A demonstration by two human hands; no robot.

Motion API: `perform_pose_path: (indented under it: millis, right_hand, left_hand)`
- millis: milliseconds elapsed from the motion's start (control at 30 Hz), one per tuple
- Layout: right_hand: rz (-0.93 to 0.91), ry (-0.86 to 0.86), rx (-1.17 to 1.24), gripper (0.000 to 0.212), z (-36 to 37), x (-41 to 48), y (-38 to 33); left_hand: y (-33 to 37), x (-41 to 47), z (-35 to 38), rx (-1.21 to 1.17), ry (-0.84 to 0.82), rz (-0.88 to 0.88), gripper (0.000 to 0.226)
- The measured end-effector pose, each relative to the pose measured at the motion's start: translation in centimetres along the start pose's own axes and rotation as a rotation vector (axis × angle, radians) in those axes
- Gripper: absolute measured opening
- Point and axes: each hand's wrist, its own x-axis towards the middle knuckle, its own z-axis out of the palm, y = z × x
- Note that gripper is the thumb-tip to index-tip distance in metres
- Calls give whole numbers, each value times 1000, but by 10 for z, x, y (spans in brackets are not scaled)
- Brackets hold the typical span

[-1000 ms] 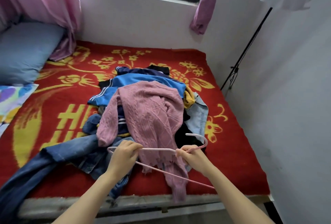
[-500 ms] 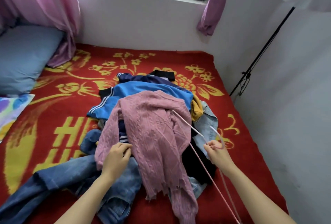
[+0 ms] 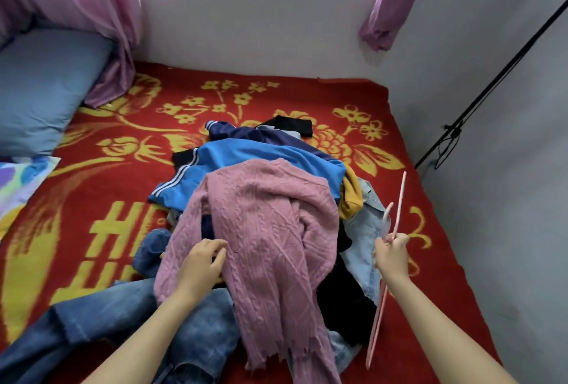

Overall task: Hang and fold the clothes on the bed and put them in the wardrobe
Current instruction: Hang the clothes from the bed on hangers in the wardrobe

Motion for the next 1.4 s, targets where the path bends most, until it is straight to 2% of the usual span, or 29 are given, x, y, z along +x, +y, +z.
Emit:
perform_pose_path:
  millis: [100, 167, 367, 567, 800, 933, 1067, 1167, 1233, 1333, 1400]
  right_hand:
    - [44, -62, 4, 25, 7, 32, -4]
    - [10, -77, -3, 29, 17, 52, -9]
    - [39, -154, 30, 29, 68, 118, -15]
    - [23, -214, -52, 39, 118, 166, -20]
    - [-11, -253, -111, 37, 154, 201, -18]
    - [35, -279, -116, 53, 169, 218, -11]
    - [71, -281, -47, 25, 180, 214, -8]
    - [89, -280, -96, 43, 183, 202, -6]
    - [84, -257, -96, 45, 181, 195, -6]
    - [48, -228, -41, 36, 170, 181, -7]
    - [9, -204, 76, 26, 160, 169, -10]
  left_hand:
    - [11, 15, 9, -10, 4, -59, 21]
    - [18, 27, 16, 11, 0, -98, 21]
    - [27, 62, 33, 17, 8, -182, 21]
    - [20, 89, 29, 39, 69, -234, 21]
    - [7, 77, 32, -1, 115, -360, 20]
    - [-3, 46, 38, -14, 152, -385, 19]
    - [-13, 35, 37, -16, 178, -447, 21]
    - [-17, 43, 37, -54, 192, -509, 18]
    - [-16, 48, 38, -77, 191, -519, 16]
    - [-8, 49, 43, -116, 171, -504, 17]
    - [-2, 48, 47, -135, 157, -487, 22]
